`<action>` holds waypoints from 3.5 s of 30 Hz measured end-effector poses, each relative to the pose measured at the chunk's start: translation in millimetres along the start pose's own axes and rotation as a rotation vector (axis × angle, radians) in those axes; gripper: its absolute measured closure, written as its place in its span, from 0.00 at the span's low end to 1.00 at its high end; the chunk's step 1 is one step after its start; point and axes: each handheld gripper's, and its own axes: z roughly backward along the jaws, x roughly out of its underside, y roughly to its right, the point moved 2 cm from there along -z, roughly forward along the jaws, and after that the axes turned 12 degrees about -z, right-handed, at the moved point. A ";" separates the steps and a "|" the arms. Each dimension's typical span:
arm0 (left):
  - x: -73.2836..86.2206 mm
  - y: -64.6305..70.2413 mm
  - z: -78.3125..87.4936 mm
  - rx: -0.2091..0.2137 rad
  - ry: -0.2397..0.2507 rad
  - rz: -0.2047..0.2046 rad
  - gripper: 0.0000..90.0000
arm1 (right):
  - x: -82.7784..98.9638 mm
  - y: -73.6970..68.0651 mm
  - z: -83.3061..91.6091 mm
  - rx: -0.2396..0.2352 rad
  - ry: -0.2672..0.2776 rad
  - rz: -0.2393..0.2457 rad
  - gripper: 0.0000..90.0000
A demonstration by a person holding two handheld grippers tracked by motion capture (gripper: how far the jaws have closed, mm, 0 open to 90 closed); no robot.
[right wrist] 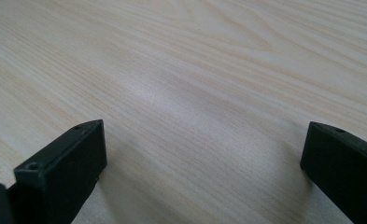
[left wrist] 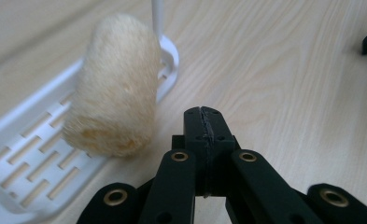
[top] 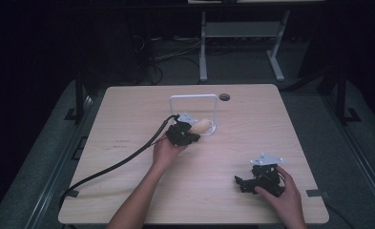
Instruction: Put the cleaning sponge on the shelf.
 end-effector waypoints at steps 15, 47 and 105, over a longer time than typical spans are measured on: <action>9.2 -11.3 -11.6 -0.040 -0.051 0.011 1.00 | 0.0 0.0 0.0 0.000 0.000 -0.001 0.00; 22.2 -40.8 3.1 -0.143 -0.076 0.074 1.00 | 0.0 0.0 0.0 0.000 0.000 0.000 0.00; 72.0 -38.6 97.6 -0.166 -0.028 0.029 0.22 | 0.0 0.0 0.0 0.000 0.000 0.000 0.00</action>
